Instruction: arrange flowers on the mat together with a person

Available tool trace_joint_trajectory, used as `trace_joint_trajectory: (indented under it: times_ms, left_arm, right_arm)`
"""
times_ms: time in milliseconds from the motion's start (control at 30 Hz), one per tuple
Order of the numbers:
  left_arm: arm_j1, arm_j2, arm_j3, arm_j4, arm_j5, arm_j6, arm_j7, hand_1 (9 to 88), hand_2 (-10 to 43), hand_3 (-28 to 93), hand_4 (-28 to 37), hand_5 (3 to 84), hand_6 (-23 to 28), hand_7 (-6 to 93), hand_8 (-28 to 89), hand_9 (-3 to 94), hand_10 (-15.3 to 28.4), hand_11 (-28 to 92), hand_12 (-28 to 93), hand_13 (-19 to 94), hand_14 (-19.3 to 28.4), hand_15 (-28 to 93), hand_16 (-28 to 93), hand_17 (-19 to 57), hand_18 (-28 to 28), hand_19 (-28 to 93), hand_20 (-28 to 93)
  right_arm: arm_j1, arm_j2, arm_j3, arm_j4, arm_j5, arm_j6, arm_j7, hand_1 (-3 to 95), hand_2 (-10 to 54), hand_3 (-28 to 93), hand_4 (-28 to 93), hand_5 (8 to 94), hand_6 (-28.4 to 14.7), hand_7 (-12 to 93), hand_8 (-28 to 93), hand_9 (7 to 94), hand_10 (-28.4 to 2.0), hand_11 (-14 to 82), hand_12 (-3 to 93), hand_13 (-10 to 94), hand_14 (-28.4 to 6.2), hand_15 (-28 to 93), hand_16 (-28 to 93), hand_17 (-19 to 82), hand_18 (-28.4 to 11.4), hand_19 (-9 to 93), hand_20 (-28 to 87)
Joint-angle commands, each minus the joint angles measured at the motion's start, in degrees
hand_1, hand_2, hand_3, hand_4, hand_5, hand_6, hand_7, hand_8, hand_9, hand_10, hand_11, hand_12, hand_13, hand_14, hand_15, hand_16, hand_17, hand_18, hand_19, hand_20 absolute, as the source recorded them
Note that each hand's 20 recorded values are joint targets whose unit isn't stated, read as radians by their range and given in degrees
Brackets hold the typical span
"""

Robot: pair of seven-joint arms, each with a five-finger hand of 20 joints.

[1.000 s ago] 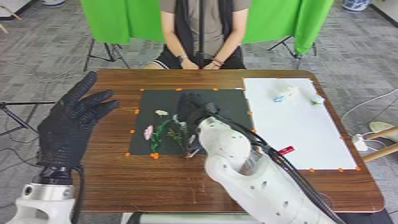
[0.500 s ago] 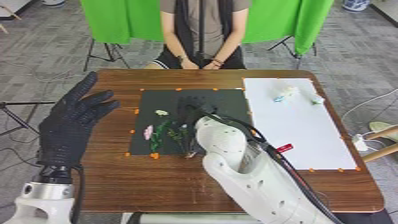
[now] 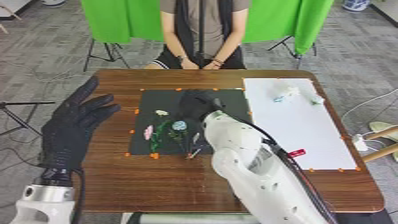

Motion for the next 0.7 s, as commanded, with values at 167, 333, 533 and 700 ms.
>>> trace_joint_trajectory:
  times_ms: [167, 333, 533, 700]
  left_arm:
    - [4.3, -2.19, -1.34, 1.15, -2.44, 3.35, -0.27, 19.3, 5.6, 74, -28.3, 34.8, 6.6, 7.9, -8, 37.0, 20.7, 22, 11, 29, 28.2, 49, -10, -5.5, 28.3, 64, -10]
    - [4.2, -2.38, -1.13, 1.86, -3.08, 3.69, 0.34, 18.9, 5.7, 74, -28.3, 34.9, 6.5, 7.8, -8, 37.0, 20.5, 21, 11, 29, 27.6, 46, -10, -6.1, 27.8, 61, -10]
    - [4.3, -1.33, 0.77, 2.33, -4.97, 6.81, 3.71, 18.6, 5.6, 75, -28.3, 33.7, 5.5, 7.9, -8, 34.6, 18.4, 18, 10, 28, 26.5, 41, -9, -6.7, 27.4, 58, -9]
    - [4.8, -1.74, 0.58, 2.19, -5.01, 7.1, 3.44, 18.5, 5.7, 75, -28.3, 32.8, 4.6, 8.6, -9, 33.5, 17.6, 16, 11, 28, 25.9, 39, -7, -7.0, 27.1, 57, -6]
  right_arm:
    - [-15.2, 6.9, 19.4, -12.5, 43.7, 20.0, -3.9, 19.4, 4.3, 82, -28, 54.2, -1.6, 12, -13, 60.3, -17.8, 17.9, 11.7, 52, -19.9, 47, 6, 9, -20.7, 60, 9]
    - [-22.9, 6.7, 29.8, -13.9, 59.4, 23.7, -7.9, 15.2, 8.1, 84, -28, 46.9, -1.5, 11, -12, 52.4, -18.6, 12.3, 11.1, 44, -22.7, 37, 7, 5, -21.2, 52, 11]
    - [-31.5, 7.9, 36.9, -14.2, 66.4, 29.5, -14.2, 12.0, 11.2, 83, -28, 37.9, -0.9, 9, -11, 42.3, -18.1, 6.9, 10.9, 32, -23.5, 21, 13, 1, -20.0, 41, 12]
    - [-35.0, 9.9, 38.4, -14.2, 69.1, 38.1, -18.8, 9.9, 12.9, 82, -28, 35.3, -0.3, 8, -11, 40.0, -17.6, 5.6, 11.4, 30, -23.1, 14, 18, 0, -19.1, 37, 13]
